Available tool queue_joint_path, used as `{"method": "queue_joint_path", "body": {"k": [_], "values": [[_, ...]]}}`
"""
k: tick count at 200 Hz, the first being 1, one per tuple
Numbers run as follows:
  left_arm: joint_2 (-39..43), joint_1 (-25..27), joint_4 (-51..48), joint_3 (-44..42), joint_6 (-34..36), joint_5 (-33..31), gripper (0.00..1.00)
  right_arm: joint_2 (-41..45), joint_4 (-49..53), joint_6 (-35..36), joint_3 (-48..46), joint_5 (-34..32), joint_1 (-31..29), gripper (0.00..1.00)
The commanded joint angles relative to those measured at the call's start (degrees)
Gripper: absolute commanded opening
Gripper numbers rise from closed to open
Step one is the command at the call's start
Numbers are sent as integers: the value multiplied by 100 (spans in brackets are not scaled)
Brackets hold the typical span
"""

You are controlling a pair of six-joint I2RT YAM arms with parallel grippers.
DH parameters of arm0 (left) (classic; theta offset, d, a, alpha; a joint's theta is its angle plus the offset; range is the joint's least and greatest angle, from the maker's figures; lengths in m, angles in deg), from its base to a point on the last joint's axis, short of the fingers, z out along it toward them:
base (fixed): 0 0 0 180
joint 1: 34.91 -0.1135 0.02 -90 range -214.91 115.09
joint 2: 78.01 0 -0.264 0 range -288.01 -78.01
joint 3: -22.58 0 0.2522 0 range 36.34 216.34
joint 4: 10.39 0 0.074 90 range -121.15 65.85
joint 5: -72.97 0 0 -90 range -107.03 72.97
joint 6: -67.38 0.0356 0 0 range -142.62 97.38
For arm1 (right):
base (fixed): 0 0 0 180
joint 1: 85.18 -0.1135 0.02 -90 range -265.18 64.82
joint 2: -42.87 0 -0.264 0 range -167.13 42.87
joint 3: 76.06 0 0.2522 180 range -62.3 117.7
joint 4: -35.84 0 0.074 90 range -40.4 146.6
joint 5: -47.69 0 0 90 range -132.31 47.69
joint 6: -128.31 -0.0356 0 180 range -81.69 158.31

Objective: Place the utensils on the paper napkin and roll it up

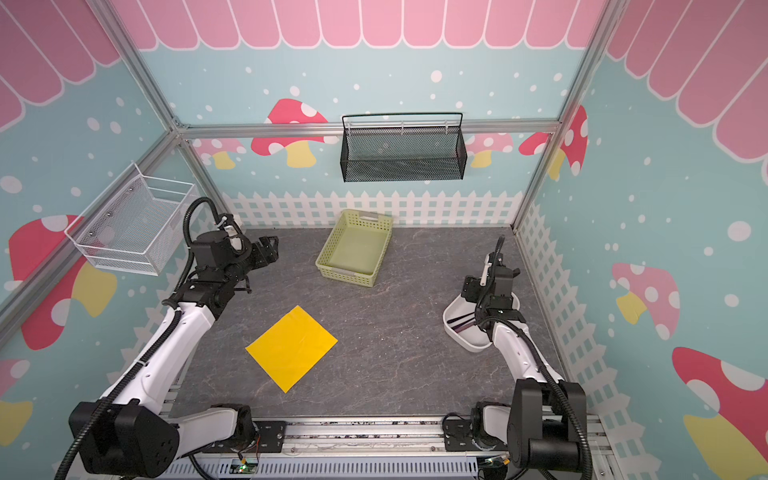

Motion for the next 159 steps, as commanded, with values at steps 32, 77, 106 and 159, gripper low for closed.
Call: {"method": "queue_joint_path", "body": {"k": [32, 77, 106, 159], "values": [[-12, 30, -1087, -271, 510, 608, 87, 483, 728, -584, -311, 637, 896, 75], [220, 21, -888, -478, 369, 712, 87, 788, 1460, -1228, -424, -812, 1284, 76], [330, -31, -865, -497, 388, 709, 87, 787, 1365, -1389, -768, -267, 1317, 73], [471, -22, -882, -658, 397, 519, 87, 263, 1083, -1448, -1039, 236, 1320, 61]]}}
